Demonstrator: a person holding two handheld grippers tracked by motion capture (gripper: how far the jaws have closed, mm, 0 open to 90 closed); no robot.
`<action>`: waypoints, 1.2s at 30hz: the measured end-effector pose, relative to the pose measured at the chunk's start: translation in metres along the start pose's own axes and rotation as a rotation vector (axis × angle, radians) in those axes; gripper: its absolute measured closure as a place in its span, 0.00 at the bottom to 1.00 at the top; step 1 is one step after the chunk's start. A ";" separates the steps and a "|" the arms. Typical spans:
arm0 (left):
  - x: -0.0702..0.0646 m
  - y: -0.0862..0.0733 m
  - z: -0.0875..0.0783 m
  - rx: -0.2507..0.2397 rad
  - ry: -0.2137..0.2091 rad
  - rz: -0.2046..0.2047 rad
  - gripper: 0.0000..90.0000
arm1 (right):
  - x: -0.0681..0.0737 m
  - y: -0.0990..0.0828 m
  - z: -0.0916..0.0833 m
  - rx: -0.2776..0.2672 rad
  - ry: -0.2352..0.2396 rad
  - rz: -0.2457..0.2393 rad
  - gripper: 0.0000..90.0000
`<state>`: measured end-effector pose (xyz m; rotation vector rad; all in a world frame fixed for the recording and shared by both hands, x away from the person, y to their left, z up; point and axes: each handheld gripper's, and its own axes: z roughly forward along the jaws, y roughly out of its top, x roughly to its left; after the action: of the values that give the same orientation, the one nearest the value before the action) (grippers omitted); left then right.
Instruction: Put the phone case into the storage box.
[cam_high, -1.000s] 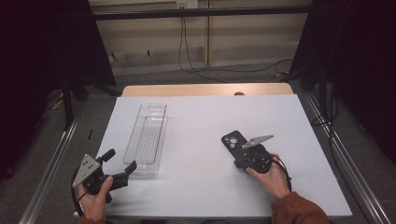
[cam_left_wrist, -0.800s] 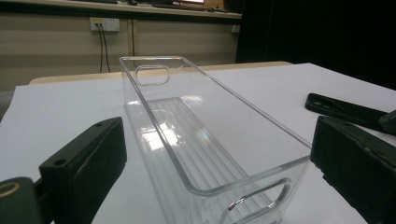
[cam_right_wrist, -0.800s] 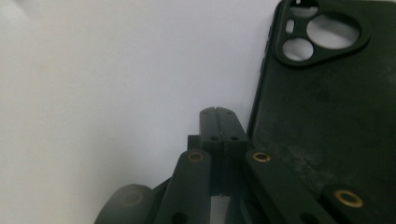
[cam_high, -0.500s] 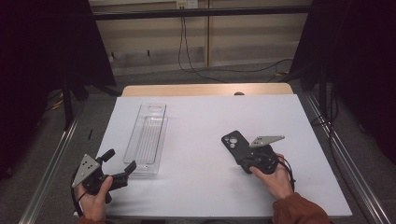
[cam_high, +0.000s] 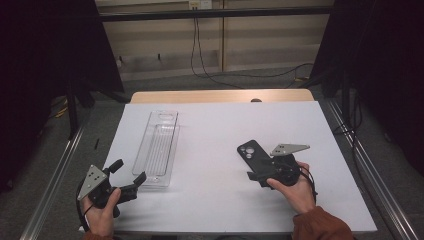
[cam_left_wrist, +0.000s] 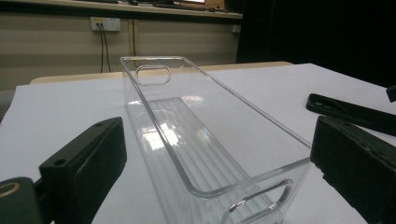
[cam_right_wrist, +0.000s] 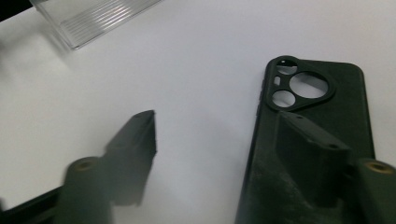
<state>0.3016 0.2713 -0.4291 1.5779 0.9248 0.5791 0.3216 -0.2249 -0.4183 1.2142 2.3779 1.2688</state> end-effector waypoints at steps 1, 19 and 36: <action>0.000 0.000 0.000 0.000 0.000 0.000 0.04 | 0.000 0.000 0.000 0.000 0.000 0.000 0.21; 0.001 0.000 0.000 0.004 0.007 -0.002 0.04 | -0.033 0.003 -0.004 0.031 -0.070 0.068 0.09; 0.002 -0.001 -0.002 0.009 0.003 -0.001 0.04 | -0.059 0.022 0.027 0.248 -0.043 0.095 0.05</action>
<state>0.3013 0.2742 -0.4297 1.5852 0.9313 0.5779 0.3860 -0.2453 -0.4295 1.4225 2.5313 0.9827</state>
